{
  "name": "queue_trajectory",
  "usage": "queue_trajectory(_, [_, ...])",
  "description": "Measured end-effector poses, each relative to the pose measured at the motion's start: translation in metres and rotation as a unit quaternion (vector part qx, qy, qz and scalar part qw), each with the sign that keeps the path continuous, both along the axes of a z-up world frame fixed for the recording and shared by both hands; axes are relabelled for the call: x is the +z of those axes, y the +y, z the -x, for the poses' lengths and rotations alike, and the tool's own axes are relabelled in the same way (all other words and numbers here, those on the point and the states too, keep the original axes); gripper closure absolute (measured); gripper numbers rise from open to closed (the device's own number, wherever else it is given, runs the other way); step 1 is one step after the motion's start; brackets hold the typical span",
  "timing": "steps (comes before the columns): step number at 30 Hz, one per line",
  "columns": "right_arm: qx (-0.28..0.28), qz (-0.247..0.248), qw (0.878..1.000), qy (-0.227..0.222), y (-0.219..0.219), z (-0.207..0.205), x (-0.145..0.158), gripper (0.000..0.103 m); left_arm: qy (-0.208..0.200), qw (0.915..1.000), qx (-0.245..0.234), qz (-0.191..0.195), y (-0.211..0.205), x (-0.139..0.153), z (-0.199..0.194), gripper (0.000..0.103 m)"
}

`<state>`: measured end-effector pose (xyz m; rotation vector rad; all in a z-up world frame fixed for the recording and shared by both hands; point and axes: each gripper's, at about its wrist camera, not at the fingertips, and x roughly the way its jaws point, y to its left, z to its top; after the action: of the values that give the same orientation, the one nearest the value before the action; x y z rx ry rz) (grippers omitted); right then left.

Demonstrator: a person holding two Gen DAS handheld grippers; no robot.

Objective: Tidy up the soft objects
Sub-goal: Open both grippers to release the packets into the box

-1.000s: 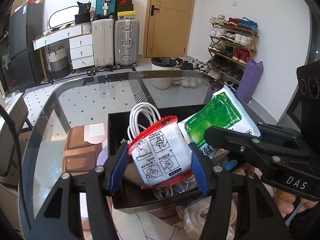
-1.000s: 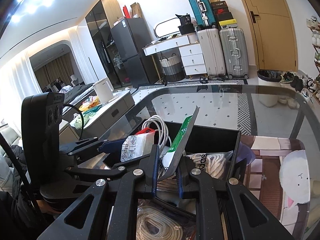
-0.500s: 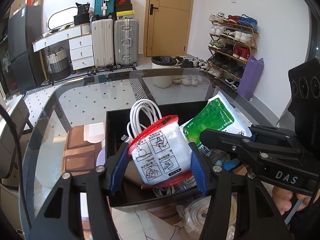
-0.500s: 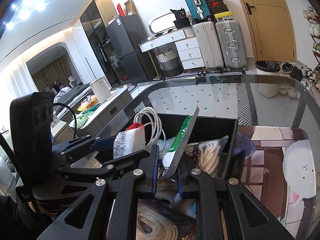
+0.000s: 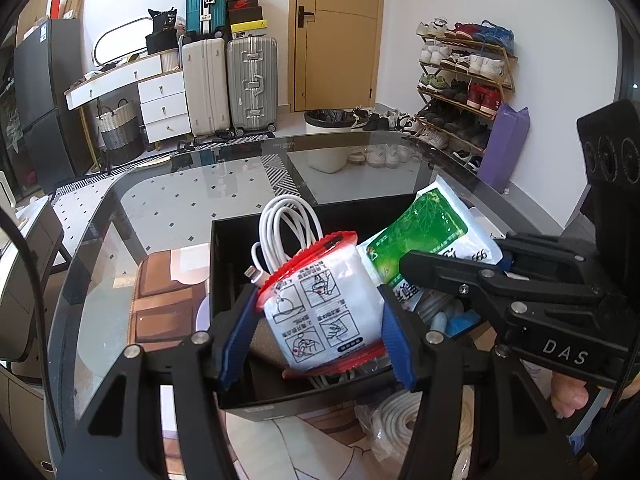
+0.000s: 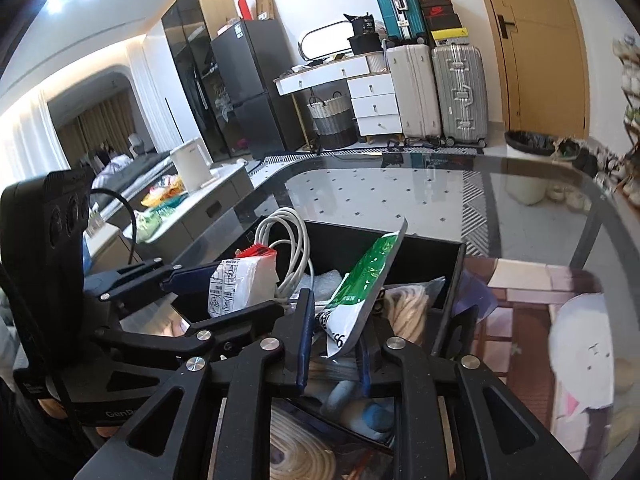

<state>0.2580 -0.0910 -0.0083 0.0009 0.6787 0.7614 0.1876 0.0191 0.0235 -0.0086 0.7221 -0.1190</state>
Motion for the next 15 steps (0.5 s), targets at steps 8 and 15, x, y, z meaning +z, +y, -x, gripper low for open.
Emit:
queue_trajectory(8, [-0.023, 0.017, 0.999, -0.041, -0.015, 0.009, 0.013, 0.054, 0.006, 1.0, 0.007, 0.0, 0.0, 0.002, 0.005, 0.043])
queue_trajectory(15, [-0.028, 0.012, 0.998, -0.05, -0.034, 0.029, 0.019, 0.018, 0.003, 0.9999, 0.017, -0.003, 0.003, 0.01, 0.017, 0.032])
